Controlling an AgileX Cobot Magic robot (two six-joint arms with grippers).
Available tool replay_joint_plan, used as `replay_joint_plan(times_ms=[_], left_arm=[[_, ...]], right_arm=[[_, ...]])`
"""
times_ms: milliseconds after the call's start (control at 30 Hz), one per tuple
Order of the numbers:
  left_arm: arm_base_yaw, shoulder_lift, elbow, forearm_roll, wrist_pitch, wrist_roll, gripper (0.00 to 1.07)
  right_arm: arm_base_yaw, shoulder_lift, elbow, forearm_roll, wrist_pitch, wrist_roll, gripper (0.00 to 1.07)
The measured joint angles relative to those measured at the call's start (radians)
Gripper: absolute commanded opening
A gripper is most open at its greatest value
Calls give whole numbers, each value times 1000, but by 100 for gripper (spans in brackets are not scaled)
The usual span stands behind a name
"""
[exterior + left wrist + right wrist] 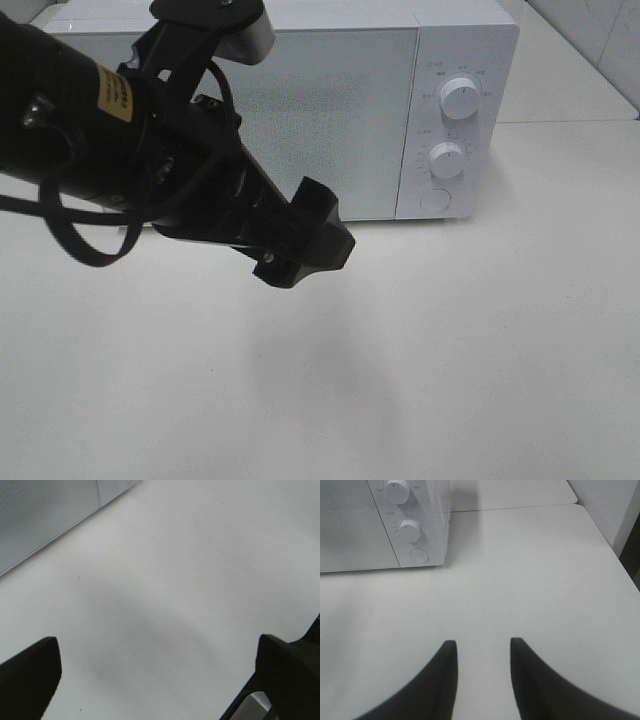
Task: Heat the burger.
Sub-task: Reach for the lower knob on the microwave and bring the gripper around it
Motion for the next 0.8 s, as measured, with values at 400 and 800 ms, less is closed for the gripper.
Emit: replay_joint_plan(times_ms=[400,800], left_arm=[[285,-144,-5,75,321,-76,102],[643,-332,124,11,534,68,102]], right_arm=[[0,0,0,0,0,0,38],[0,0,0,0,0,0,38]])
